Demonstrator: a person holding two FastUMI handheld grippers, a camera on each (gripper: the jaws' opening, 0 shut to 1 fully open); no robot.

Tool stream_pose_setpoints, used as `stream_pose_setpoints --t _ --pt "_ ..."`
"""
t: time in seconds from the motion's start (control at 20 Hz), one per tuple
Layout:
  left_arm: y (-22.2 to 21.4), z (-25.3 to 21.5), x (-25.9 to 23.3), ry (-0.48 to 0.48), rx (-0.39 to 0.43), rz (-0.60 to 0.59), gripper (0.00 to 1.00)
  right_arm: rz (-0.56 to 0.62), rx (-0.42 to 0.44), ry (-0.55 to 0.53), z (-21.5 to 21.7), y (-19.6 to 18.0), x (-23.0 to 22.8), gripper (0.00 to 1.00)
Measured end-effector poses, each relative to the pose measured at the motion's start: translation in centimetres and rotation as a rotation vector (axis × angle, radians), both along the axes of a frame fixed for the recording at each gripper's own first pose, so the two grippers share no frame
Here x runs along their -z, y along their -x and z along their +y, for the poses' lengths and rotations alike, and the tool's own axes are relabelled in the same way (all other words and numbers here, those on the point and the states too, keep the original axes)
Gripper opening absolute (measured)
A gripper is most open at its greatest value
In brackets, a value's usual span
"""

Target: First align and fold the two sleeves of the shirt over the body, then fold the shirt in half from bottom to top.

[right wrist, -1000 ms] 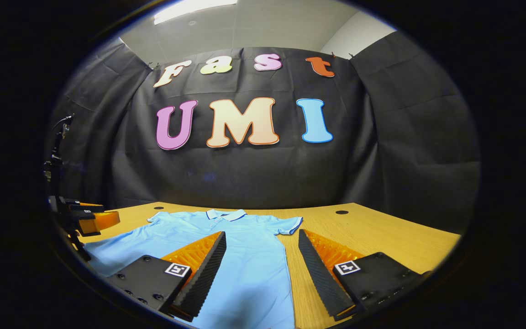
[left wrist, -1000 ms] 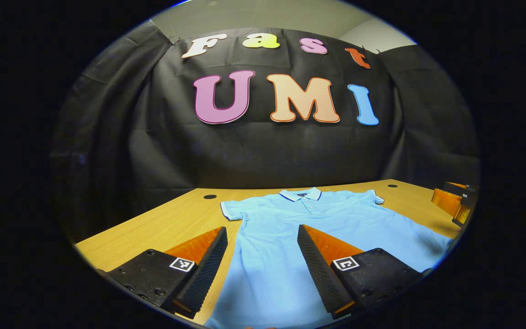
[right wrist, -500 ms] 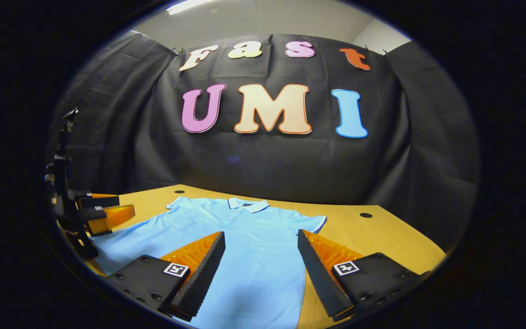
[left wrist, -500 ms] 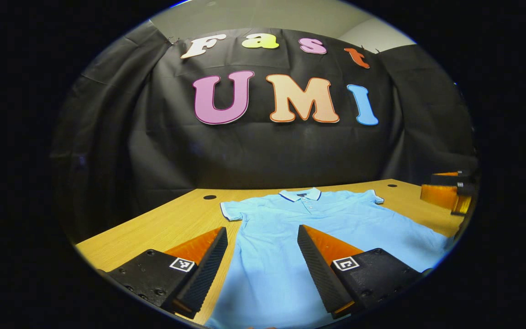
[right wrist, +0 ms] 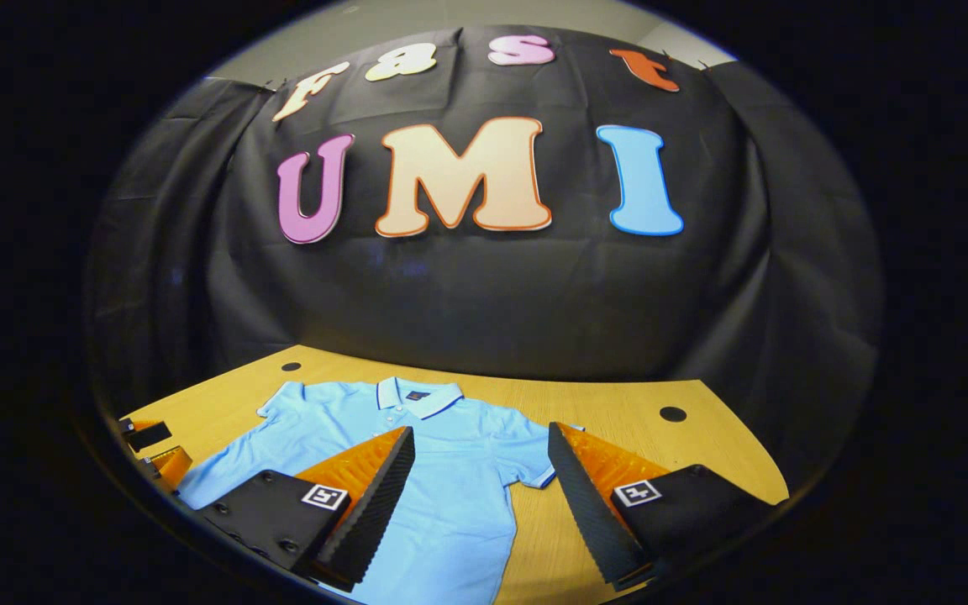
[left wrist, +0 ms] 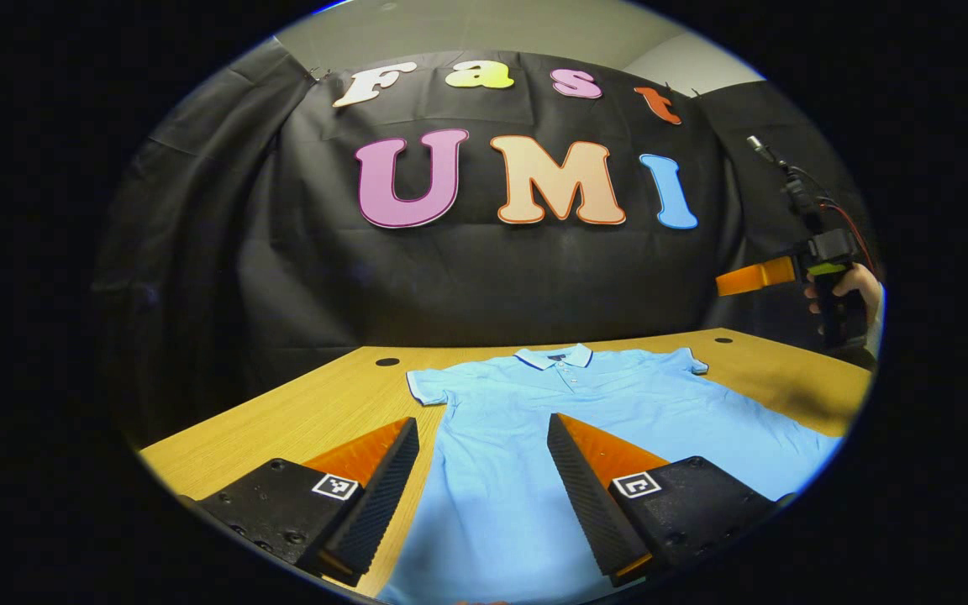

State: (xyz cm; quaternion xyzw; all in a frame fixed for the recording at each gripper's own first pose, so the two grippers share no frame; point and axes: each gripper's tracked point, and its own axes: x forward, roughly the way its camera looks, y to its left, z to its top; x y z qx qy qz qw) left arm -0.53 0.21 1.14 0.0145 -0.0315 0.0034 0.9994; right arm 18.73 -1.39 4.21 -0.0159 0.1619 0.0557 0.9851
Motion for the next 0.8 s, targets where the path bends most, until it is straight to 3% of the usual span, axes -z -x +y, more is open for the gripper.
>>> stream_pose_setpoints --t 0.25,0.4,0.8 --pt "-0.1 -0.1 0.2 0.0 0.003 0.009 0.94 0.161 0.08 -0.041 -2.7 -6.2 4.0 0.99" --pt "-0.2 -0.1 0.1 -0.002 0.001 0.012 0.94 0.226 0.126 -0.011 -4.8 -9.0 7.3 0.98" --pt "-0.4 -0.2 0.3 -0.01 -0.002 0.022 0.93 0.345 0.188 0.077 -8.6 -10.7 14.8 0.98"
